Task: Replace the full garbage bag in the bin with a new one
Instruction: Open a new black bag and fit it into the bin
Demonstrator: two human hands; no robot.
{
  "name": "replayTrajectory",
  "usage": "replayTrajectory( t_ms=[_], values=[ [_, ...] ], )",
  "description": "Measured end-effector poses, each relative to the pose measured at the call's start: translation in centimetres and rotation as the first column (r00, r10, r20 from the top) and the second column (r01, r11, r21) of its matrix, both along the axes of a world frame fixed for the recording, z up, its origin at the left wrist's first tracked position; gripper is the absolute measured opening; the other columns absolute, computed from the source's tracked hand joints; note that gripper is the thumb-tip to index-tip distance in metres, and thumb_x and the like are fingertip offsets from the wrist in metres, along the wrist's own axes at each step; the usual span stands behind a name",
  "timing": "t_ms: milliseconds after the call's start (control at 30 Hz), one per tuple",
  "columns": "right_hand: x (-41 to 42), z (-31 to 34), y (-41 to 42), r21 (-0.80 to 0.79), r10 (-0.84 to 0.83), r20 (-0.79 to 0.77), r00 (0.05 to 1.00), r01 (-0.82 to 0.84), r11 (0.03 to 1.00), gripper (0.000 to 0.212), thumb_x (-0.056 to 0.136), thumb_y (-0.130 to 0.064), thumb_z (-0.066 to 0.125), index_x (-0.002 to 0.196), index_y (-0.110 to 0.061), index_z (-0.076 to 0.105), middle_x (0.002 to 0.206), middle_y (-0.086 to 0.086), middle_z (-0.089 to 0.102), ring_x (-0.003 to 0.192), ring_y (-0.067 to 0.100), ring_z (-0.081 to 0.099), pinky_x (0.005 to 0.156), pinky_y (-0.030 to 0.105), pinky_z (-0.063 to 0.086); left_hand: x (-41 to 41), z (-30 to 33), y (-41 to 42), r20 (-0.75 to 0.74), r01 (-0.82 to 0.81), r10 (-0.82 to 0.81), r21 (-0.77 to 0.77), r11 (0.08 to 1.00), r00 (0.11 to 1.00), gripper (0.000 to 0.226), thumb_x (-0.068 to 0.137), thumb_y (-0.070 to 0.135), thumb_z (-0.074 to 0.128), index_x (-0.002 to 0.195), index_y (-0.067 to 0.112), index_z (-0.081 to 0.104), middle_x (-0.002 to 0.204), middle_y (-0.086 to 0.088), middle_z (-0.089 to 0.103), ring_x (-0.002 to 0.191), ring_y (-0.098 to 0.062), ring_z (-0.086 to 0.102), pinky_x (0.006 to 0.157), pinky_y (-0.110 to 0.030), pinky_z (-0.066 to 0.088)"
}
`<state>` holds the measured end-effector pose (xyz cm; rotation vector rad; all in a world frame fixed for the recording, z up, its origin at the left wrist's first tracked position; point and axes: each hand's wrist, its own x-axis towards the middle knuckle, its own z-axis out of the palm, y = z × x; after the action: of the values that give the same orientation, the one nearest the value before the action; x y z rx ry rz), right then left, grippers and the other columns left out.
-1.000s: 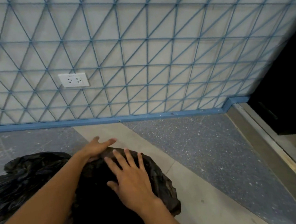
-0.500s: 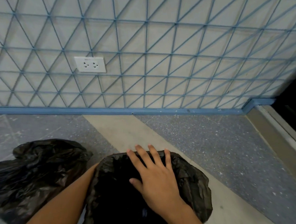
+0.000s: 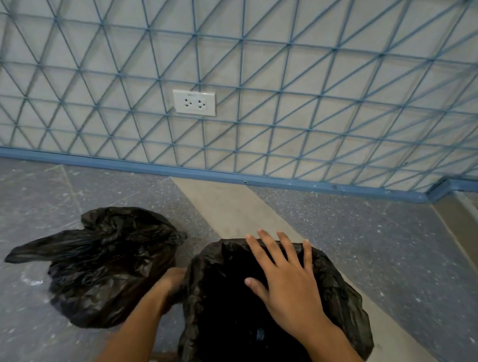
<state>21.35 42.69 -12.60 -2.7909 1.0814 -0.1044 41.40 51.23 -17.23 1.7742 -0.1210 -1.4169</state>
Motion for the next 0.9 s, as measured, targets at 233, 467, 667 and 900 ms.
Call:
replayTrajectory(
  t_ms=[233,467,667,900],
  values=[
    [3.0,2.1,2.7,0.051,0.079,0.076,0.994,-0.083,0.995,0.064,0.089,-0.065,0.008,0.145,-0.036,0.021,0.157,-0.006,0.020,0.145,0.025,0.004,0.115,0.053,0.000,0.4,0.3,3.0,-0.417,-0.120,0.068,-0.099,0.988,0.906,0.077,0.077,0.070,0.036,0.099,0.008,0.075,0.103,-0.018,0.073,0.088,-0.027,0.072,0.074,-0.034,0.058],
    [5.6,0.8,5.4,0.203,0.160,0.169,0.973,-0.193,0.960,0.069,0.089,-0.065,0.027,0.148,-0.035,0.010,0.156,-0.020,-0.013,0.138,0.002,-0.032,0.107,0.045,-0.027,-1.6,-1.7,2.2,-0.010,0.026,-0.026,-0.003,1.000,1.000,0.035,0.101,0.011,0.027,0.116,-0.006,0.054,0.078,-0.012,0.067,0.061,-0.019,0.059,0.046,-0.023,0.049],
    [5.7,1.0,5.5,0.194,0.161,0.155,0.975,-0.190,0.962,0.070,0.089,-0.064,0.029,0.148,-0.029,0.017,0.158,-0.016,-0.006,0.140,0.004,-0.026,0.107,0.047,-0.028,-2.0,-2.8,3.3,0.560,0.117,-0.237,0.243,0.963,0.794,0.036,0.095,0.018,0.050,0.126,0.002,0.056,0.131,-0.020,0.057,0.119,-0.032,0.053,0.084,-0.026,0.040],
    [0.3,4.3,0.8,0.151,-0.150,0.362,0.920,0.100,0.983,0.058,0.089,-0.061,0.033,0.142,-0.038,0.027,0.152,-0.014,0.028,0.145,0.011,0.016,0.115,0.045,-0.001,-1.1,5.1,0.1,0.459,-0.041,0.342,-0.549,0.835,0.820,0.019,0.094,0.013,0.050,0.105,0.016,0.065,0.109,0.007,0.065,0.106,-0.002,0.057,0.090,-0.010,0.041]
  ],
)
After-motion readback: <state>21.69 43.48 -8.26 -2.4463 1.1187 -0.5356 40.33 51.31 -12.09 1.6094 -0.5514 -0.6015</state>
